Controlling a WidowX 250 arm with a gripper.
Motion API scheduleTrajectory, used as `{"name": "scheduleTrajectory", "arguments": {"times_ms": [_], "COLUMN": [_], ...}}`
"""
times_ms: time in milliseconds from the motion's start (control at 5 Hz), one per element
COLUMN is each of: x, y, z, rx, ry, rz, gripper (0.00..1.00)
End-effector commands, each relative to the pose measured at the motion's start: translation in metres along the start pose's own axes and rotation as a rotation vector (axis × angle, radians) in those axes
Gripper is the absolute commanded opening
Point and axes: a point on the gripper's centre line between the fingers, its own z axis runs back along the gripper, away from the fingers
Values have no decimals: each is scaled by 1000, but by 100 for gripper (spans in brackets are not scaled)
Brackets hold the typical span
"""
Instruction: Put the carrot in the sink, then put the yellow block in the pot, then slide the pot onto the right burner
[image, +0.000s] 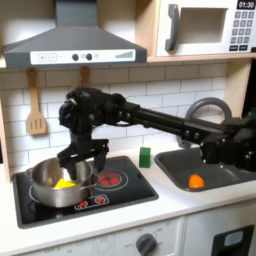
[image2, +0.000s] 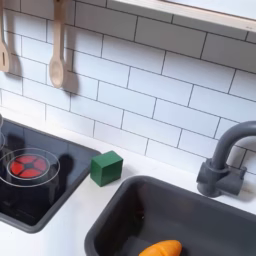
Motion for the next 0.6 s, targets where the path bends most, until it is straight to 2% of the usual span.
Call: {"name": "scheduleTrajectory", "arguments": {"times_ms": [0, 200, 400], "x": [5, 10, 12], "y": [-12, -12, -9], "z": [-9, -12, -22], "rx": [2, 22, 28], "ry": [9, 5, 24], "rz": [-25, -25, -26], "gripper": [100, 100, 100]}}
